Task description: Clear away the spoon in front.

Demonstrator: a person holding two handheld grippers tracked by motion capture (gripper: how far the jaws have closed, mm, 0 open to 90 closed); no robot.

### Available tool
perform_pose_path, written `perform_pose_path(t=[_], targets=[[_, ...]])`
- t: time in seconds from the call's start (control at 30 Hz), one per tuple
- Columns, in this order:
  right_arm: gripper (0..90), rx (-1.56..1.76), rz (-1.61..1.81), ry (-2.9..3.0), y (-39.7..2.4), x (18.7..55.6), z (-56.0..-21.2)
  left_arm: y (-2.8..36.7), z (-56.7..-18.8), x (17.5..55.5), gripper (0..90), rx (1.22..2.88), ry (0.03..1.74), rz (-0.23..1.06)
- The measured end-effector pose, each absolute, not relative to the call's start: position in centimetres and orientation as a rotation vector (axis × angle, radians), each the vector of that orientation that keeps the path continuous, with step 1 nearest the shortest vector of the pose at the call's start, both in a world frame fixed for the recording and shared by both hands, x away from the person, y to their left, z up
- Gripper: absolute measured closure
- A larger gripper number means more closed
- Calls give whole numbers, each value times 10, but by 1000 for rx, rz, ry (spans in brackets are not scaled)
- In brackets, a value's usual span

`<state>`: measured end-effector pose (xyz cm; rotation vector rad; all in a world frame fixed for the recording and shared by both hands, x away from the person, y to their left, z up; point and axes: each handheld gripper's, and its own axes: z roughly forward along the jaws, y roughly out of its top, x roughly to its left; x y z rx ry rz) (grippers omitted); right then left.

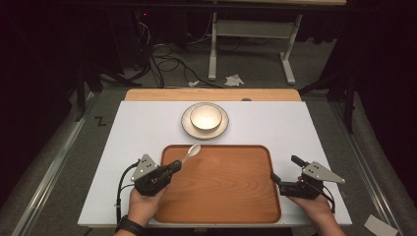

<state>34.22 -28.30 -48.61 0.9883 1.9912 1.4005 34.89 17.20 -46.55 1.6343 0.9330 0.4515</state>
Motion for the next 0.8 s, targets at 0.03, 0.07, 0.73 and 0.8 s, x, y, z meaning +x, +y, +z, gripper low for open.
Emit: perform_pose_path(t=[0.03,0.07,0.73,0.8], targets=[[19,989,1400,1991,-283,342,-486,173,-467,347,861,1636,932,451],[19,987,1402,1992,-283,342,-486,173,-468,345,861,1639,932,449],[19,1001,1389,1992,-282,342,-487,174,-495,307,861,1707,886,411],[19,1000,1387,1990,-282,341,-487,172,-497,306,861,1714,881,406]])
